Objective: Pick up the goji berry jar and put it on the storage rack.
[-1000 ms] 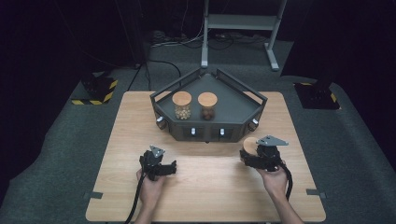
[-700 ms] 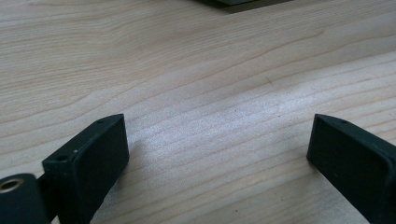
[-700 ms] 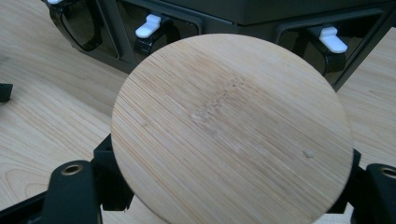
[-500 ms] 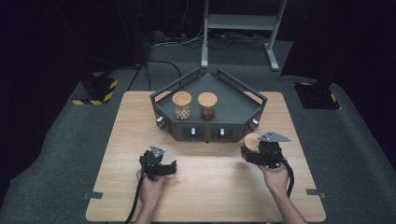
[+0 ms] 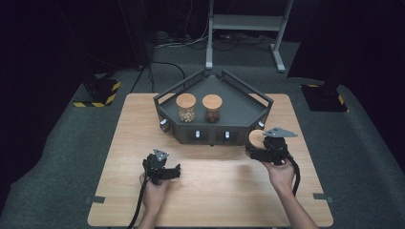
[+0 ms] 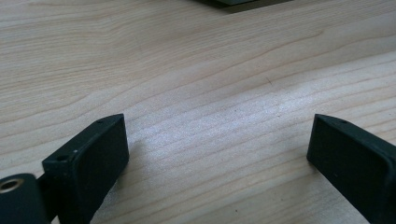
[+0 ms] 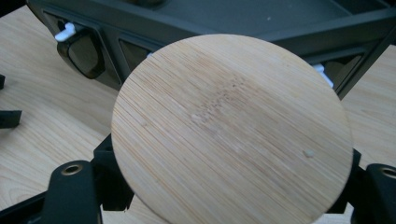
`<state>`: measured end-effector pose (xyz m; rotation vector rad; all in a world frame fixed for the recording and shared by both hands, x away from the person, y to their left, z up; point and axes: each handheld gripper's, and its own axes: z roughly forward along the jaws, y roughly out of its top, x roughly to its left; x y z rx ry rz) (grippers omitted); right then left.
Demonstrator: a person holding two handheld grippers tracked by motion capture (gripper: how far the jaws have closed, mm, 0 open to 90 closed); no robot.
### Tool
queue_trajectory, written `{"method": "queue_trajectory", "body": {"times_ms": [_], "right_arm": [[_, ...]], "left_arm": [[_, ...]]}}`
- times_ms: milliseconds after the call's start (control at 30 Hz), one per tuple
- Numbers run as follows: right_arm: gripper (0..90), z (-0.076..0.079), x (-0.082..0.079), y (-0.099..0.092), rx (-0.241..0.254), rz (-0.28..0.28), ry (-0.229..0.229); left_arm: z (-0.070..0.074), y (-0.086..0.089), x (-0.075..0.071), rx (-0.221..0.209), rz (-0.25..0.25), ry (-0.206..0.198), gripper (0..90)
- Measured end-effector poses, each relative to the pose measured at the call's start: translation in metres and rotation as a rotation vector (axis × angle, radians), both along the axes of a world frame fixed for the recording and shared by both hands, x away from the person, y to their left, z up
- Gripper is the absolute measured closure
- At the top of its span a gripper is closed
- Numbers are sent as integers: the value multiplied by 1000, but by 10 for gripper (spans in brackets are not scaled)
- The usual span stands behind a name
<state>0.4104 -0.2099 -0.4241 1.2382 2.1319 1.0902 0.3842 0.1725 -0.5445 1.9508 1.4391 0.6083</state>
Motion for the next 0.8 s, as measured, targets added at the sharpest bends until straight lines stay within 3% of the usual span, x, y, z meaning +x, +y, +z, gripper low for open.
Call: {"method": "queue_trajectory", "body": {"times_ms": [800], "right_arm": [[259,27,13,5,23,-10,-17]], "left_arm": [[0,0,0,0,0,0,56]]}}
